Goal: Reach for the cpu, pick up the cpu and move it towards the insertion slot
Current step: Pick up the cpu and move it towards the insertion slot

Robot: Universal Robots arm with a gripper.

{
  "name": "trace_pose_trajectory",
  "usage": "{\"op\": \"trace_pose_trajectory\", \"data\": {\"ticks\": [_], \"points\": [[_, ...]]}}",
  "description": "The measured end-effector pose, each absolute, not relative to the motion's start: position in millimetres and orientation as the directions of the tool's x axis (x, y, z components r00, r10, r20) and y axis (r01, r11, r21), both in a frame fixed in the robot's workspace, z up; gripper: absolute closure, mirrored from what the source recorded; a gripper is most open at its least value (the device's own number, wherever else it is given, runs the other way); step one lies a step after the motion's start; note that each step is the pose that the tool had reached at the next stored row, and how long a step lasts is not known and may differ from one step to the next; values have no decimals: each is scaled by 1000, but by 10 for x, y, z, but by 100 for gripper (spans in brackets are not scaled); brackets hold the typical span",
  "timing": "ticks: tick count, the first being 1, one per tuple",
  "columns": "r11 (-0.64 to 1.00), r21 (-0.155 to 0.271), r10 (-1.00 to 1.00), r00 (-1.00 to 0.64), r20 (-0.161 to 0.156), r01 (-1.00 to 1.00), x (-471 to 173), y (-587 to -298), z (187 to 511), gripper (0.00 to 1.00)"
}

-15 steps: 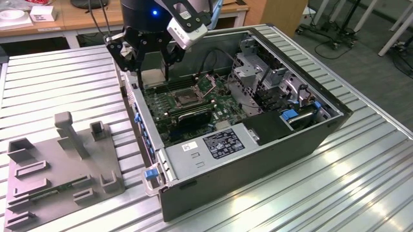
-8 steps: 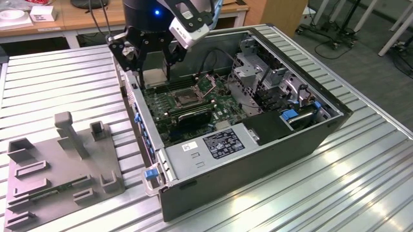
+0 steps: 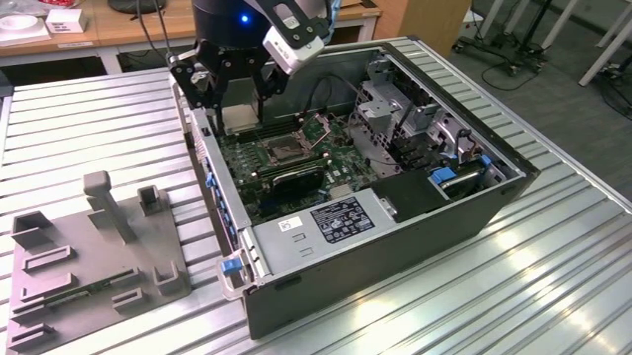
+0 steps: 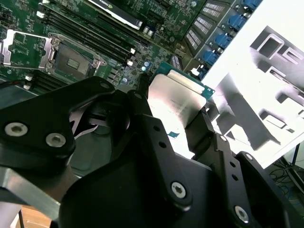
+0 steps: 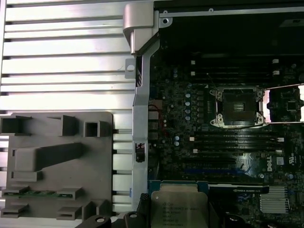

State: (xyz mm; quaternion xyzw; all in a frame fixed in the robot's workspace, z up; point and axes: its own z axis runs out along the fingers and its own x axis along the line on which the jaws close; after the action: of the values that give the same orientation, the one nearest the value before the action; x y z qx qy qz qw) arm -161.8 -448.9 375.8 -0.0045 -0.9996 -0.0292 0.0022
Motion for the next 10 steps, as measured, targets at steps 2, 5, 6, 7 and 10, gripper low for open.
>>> {"op": "trace_pose_trajectory", "data": {"ticks": [2,5,6,7,10], "points": [[998,58,9,-1000,5,9,-1607,-4489,3758,45],[998,58,9,-1000,5,9,-1581,-4488,3758,45],[998,58,9,-1000,5,9,-1571,-4487,3757,45],[998,58,9,-1000,5,9,-1560,-4485,3757,45],[998,58,9,-1000,5,9,-1534,-4482,3757,45]]}}
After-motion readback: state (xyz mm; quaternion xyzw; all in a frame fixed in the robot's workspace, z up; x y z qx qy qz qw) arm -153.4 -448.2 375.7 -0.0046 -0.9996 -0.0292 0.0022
